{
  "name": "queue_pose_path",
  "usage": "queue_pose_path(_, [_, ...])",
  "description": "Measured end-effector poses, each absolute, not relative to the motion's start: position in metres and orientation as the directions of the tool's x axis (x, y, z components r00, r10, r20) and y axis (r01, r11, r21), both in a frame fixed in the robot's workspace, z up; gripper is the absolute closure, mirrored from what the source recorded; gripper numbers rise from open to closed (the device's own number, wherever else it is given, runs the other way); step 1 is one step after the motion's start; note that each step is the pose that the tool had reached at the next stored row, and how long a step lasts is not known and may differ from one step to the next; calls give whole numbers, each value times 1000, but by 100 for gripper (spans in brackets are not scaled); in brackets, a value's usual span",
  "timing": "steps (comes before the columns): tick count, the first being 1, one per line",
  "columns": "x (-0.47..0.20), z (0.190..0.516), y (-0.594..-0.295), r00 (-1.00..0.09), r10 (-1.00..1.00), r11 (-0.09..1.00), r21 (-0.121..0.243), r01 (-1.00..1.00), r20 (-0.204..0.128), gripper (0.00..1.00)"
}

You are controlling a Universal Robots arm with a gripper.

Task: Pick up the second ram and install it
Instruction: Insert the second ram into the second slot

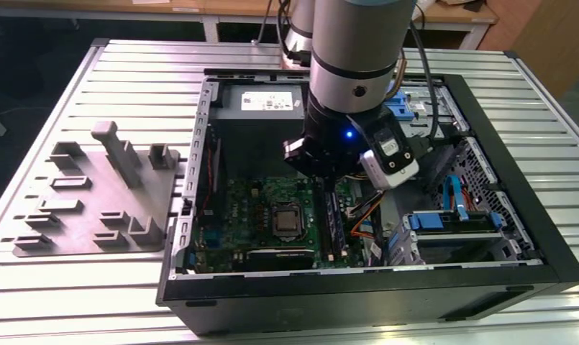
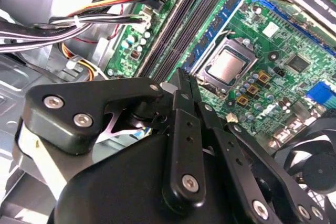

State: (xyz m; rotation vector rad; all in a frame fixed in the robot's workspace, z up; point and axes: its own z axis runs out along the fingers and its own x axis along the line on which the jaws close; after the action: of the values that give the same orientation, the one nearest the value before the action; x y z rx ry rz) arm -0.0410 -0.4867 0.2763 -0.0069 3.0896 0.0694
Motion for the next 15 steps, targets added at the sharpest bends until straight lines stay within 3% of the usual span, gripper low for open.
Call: queue_pose_path(15, [-34, 264, -487, -999, -4, 999, 45, -6, -49, 89])
